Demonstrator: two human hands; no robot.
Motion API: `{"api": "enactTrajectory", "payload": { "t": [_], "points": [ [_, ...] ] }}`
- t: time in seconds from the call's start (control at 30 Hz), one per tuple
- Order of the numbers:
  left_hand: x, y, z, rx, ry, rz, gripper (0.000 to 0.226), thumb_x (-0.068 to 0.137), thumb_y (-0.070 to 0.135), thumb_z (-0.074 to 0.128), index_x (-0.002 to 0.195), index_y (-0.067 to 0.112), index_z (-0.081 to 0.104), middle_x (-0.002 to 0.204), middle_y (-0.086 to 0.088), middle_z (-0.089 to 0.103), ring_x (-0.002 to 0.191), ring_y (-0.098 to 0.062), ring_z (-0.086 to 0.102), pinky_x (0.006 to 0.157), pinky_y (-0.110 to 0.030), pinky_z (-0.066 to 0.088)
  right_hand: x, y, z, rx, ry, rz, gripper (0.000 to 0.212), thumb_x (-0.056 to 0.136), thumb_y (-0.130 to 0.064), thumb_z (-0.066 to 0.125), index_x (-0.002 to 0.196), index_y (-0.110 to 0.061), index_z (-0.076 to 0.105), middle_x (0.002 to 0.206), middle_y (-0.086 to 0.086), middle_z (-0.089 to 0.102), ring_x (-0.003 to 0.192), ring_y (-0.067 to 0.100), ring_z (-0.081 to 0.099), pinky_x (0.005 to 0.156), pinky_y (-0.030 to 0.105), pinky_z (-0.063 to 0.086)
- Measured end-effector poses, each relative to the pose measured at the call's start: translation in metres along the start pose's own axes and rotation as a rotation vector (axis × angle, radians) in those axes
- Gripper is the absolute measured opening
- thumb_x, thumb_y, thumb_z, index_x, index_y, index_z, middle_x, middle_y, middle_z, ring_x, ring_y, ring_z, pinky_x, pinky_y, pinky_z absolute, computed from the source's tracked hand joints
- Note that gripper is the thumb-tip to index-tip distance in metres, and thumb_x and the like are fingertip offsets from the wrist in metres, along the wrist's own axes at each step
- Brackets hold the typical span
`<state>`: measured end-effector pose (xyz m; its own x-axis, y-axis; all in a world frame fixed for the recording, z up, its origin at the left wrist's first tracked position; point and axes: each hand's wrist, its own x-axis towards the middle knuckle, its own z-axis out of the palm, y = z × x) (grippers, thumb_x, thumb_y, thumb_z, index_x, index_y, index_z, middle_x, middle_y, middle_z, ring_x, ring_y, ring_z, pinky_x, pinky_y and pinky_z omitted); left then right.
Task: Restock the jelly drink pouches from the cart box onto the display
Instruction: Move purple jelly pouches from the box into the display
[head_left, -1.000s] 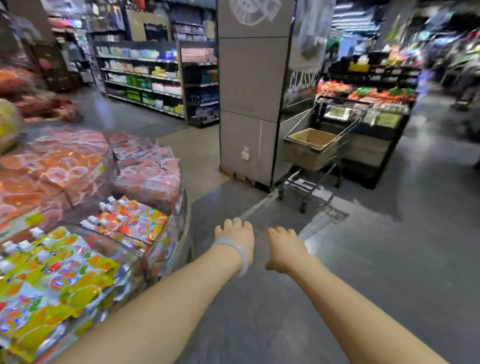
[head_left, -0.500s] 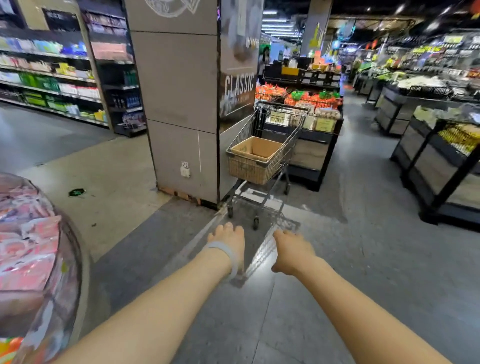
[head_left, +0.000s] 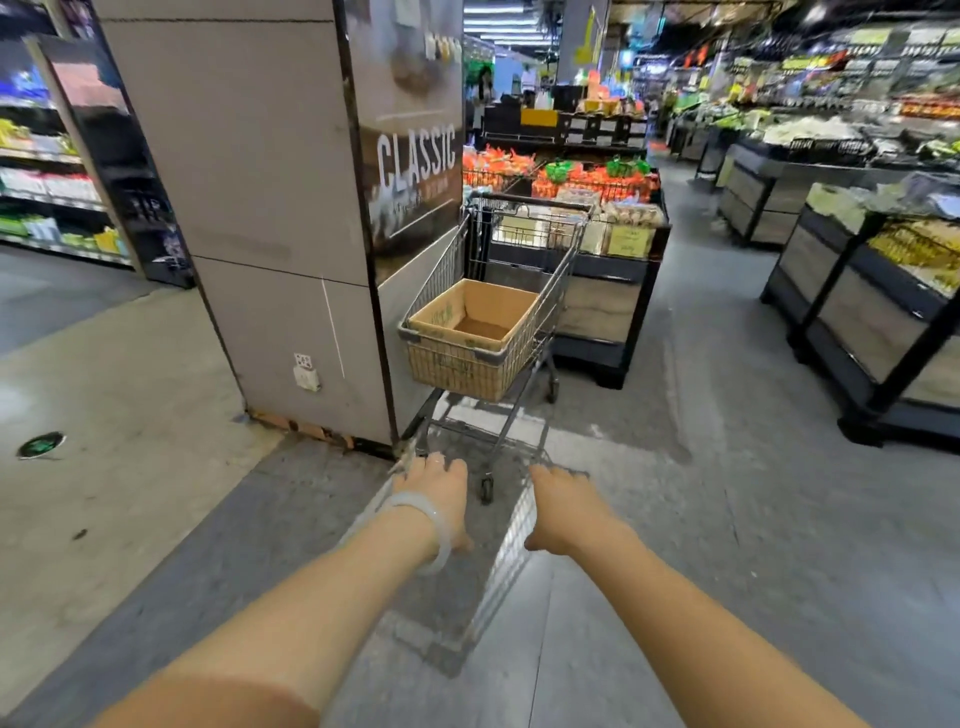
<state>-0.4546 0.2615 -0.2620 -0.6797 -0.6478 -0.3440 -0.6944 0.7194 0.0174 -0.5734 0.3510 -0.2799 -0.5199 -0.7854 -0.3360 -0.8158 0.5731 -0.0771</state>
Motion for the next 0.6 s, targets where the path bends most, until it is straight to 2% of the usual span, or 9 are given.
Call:
{"api": "enactTrajectory", "payload": {
  "t": [0.07, 0.3, 0.47, 0.6],
  "points": [
    [0.044, -0.007, -0.021, -0.017, -0.012, -0.028, 0.081, 0.077, 0.048, 0.071, 0.138, 0.015, 0.03, 0.141, -0.011, 0.03, 0.133, -0.032, 0.029, 0.107, -0.043, 0.034, 0.05, 0.004, -0.022, 0.018, -0.023, -0.012, 0.072, 0.081, -0.028, 0.072, 0.137, -0.011, 0.031, 0.135, 0.013, 0.042, 0.124, 0.036, 0.041, 0.097, 0.043, 0.043],
    [0.186, -0.044, -0.084, -0.074, 0.03, -0.096, 0.085, 0.078, 0.049, 0.069, 0.142, 0.015, 0.026, 0.141, -0.01, 0.032, 0.133, -0.032, 0.03, 0.107, -0.042, 0.035, 0.205, -0.006, -0.087, 0.026, 0.035, -0.1, 0.037, 0.084, -0.011, 0.059, 0.117, -0.012, 0.042, 0.122, 0.013, 0.048, 0.111, 0.033, 0.049, 0.086, 0.041, 0.045],
    [0.295, -0.08, -0.098, -0.078, -0.005, -0.112, 0.078, 0.077, 0.048, 0.07, 0.136, 0.015, 0.031, 0.137, -0.01, 0.035, 0.13, -0.031, 0.033, 0.104, -0.042, 0.036, 0.315, -0.025, -0.101, 0.026, -0.015, -0.105, 0.055, 0.082, -0.018, 0.067, 0.128, -0.013, 0.038, 0.128, 0.012, 0.046, 0.117, 0.033, 0.047, 0.09, 0.042, 0.045],
    [0.395, -0.112, -0.123, -0.071, -0.013, -0.062, 0.074, 0.077, 0.049, 0.068, 0.133, 0.015, 0.033, 0.136, -0.009, 0.036, 0.128, -0.031, 0.034, 0.101, -0.041, 0.037, 0.412, -0.033, -0.121, 0.055, -0.05, -0.058, 0.061, 0.078, -0.022, 0.073, 0.126, -0.013, 0.038, 0.129, 0.012, 0.046, 0.118, 0.034, 0.046, 0.09, 0.042, 0.045]
  ]
}}
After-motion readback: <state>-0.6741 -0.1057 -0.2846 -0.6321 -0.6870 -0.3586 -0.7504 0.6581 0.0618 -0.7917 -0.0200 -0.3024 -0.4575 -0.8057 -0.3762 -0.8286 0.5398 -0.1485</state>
